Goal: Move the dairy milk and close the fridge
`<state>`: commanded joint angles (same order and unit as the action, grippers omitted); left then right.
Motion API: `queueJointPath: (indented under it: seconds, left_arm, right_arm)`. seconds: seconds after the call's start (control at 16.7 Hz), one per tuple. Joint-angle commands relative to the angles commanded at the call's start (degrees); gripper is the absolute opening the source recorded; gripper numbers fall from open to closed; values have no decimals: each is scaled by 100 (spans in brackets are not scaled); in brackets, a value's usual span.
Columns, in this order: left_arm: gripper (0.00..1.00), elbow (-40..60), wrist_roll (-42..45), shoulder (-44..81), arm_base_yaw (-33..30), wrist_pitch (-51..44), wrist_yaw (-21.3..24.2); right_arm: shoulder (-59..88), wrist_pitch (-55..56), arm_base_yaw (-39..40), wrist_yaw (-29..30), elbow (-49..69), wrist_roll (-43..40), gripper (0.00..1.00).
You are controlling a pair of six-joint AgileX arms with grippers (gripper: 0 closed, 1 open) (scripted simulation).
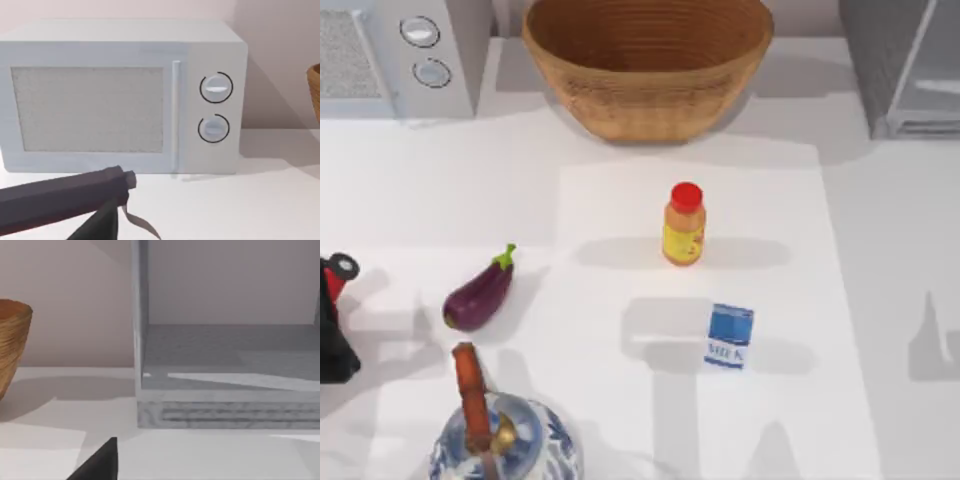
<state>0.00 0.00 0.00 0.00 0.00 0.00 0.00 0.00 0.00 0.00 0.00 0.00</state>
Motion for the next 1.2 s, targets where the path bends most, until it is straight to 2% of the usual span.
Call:
queueJointPath:
  seconds: [0.18,0.36,0.96,1.2]
  left_arm:
    - [100,0,0,0,0,0,0]
    - [100,0,0,0,0,0,0]
    - [100,0,0,0,0,0,0]
    - [100,0,0,0,0,0,0]
  right_arm:
    - [77,74,78,77,1,9,100]
    - [607,563,641,636,1,44,100]
    - [3600,3365,4310,4350,85,105,100]
    - [4297,4074,5175,5204,130,105,100]
